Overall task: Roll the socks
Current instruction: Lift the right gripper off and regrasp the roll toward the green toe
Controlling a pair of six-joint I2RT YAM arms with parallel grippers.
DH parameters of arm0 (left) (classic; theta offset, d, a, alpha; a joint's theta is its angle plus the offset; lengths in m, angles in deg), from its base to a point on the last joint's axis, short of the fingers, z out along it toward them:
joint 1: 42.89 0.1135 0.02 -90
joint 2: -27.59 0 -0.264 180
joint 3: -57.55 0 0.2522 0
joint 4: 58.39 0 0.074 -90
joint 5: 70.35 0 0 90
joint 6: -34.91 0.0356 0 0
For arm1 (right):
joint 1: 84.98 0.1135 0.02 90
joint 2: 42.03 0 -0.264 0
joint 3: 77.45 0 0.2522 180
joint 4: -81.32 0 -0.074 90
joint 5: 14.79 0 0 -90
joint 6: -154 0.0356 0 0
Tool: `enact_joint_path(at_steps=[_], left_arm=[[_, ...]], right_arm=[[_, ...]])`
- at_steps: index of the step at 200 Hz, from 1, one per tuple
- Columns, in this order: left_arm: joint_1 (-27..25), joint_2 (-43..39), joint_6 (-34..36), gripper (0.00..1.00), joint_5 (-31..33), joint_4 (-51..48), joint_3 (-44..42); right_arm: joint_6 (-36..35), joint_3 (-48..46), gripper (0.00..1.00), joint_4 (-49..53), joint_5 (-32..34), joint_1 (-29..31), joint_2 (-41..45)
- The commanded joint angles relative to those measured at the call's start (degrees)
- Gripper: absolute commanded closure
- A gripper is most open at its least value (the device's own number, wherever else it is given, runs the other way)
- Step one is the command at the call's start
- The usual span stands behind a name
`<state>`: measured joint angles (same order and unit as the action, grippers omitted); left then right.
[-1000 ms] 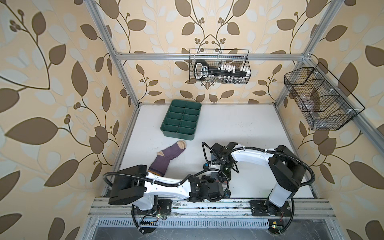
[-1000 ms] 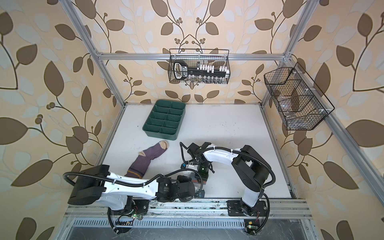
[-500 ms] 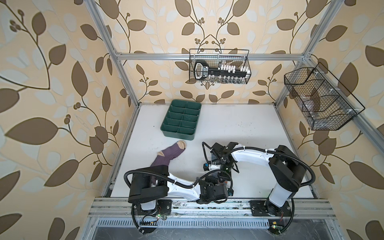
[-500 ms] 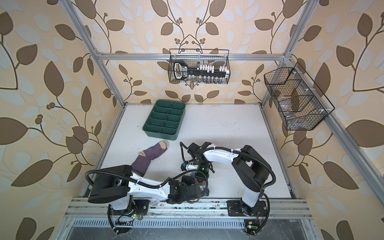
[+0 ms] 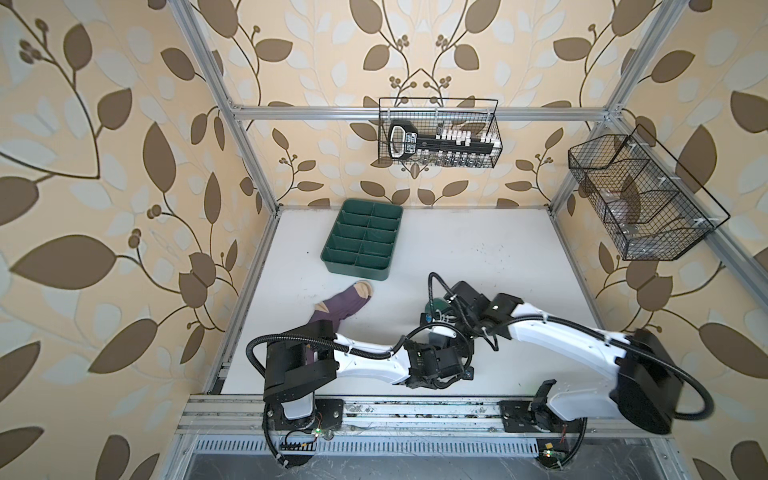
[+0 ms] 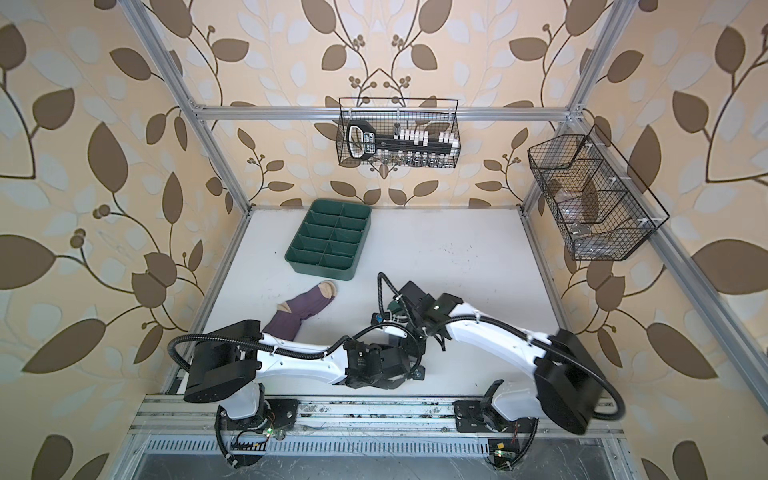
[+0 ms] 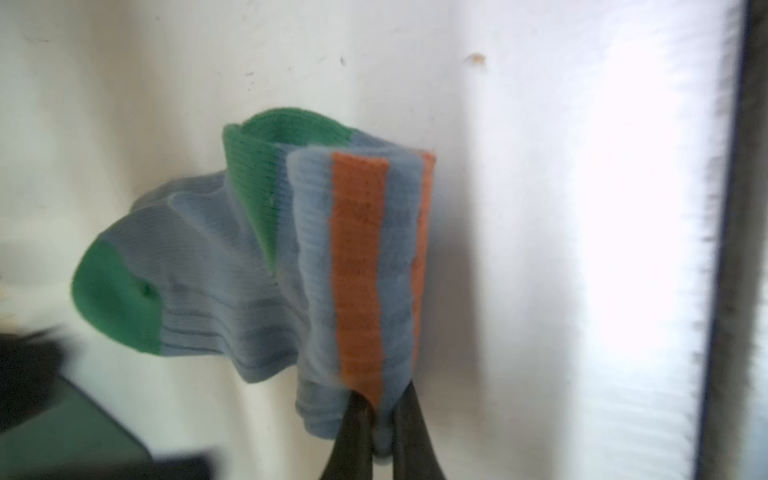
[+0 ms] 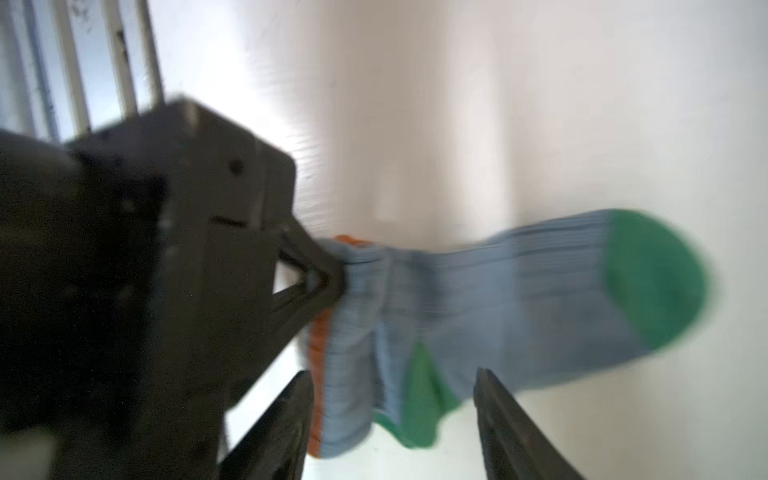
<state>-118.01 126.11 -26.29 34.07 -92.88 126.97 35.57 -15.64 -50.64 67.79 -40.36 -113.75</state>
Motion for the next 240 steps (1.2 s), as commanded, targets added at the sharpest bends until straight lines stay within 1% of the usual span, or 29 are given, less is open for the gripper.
enact_joint_path(at_steps=[1,14,23,33,47,53,62,73,78,95,111,115,122,130,139,148,159,164,173,186,200,222,240], left_arm=[[3.7,4.7,-3.1,1.0,-17.2,-13.6,4.1],[5.9,6.9,-4.4,1.0,-20.9,-17.4,7.3],[7.1,8.1,-4.7,1.0,-23.5,-19.8,9.3],[8.1,9.3,-5.0,1.0,-25.8,-21.9,11.1],[9.6,10.3,-5.5,1.0,-28.2,-23.9,13.2],[10.4,10.8,-5.8,1.0,-29.4,-24.6,14.0],[11.9,12.0,-5.9,1.0,-31.5,-26.3,15.6],[13.7,13.3,-6.1,1.0,-34.2,-28.1,17.6],[14.6,13.9,-6.1,1.0,-35.3,-28.9,18.6],[17.2,15.2,-6.4,1.0,-38.7,-30.9,21.1],[19.2,16.5,-6.7,1.0,-40.0,-32.9,23.6],[19.8,17.0,-6.7,1.0,-40.2,-33.6,24.3],[20.7,18.0,-6.8,1.0,-40.3,-34.5,25.8],[21.8,19.1,-7.2,1.0,-40.4,-35.2,26.6],[23.1,20.6,-7.6,1.0,-40.8,-35.7,27.7],[24.1,21.7,-7.9,1.0,-41.4,-35.8,28.1],[24.6,22.6,-8.2,1.0,-41.2,-35.4,28.3],[24.7,23.1,-8.3,1.0,-41.0,-35.2,28.3],[24.7,23.8,-8.4,1.0,-40.9,-35.1,28.5],[24.8,24.5,-8.5,1.0,-40.7,-35.1,29.0],[24.8,24.9,-8.5,1.0,-40.7,-35.0,29.0],[24.8,24.4,-8.4,1.0,-40.6,-34.5,28.2],[24.8,24.3,-8.4,1.0,-40.8,-34.2,27.9]], right_arm=[[5.5,-3.5,0.32,-14.6,15.7,-2.5,10.2],[9.6,-5.4,0.27,-21.8,28.2,-5.5,17.3],[12.0,-6.2,0.24,-24.7,34.1,-8.3,22.2],[14.2,-7.4,0.23,-27.3,37.6,-11.8,27.6],[17.3,-9.0,0.21,-29.0,38.6,-15.6,34.9],[18.0,-9.5,0.21,-28.9,37.9,-17.0,37.7],[17.5,-9.8,0.22,-27.5,33.9,-17.5,41.7],[13.2,-10.1,0.22,-24.1,24.5,-17.5,45.8],[11.7,-10.5,0.23,-22.9,19.5,-17.4,47.2],[7.7,-10.6,0.29,-15.7,7.7,-16.6,49.4],[0.9,-10.2,0.32,-5.2,0.7,-13.5,47.0],[-1.2,-10.3,0.33,-2.6,0.0,-12.4,46.0],[-4.3,-10.8,0.34,1.2,0.8,-8.3,44.5],[-6.5,-12.1,0.34,3.5,6.0,-1.9,42.7],[-7.7,-14.0,0.33,4.1,16.1,7.0,40.8],[-8.0,-16.1,0.32,3.4,25.8,16.6,38.5],[-8.2,-18.8,0.3,-0.4,35.3,26.7,35.2],[-8.2,-20.2,0.29,-3.1,38.3,30.3,33.5],[-7.5,-21.5,0.29,-7.4,40.0,34.5,29.4],[-6.3,-22.8,0.29,-13.8,38.9,35.6,23.0],[-5.8,-23.5,0.29,-19.1,37.4,34.6,15.6],[-5.9,-23.4,0.3,-25.5,38.1,30.6,6.0],[-6.8,-23.1,0.31,-29.8,36.7,26.4,1.3]])
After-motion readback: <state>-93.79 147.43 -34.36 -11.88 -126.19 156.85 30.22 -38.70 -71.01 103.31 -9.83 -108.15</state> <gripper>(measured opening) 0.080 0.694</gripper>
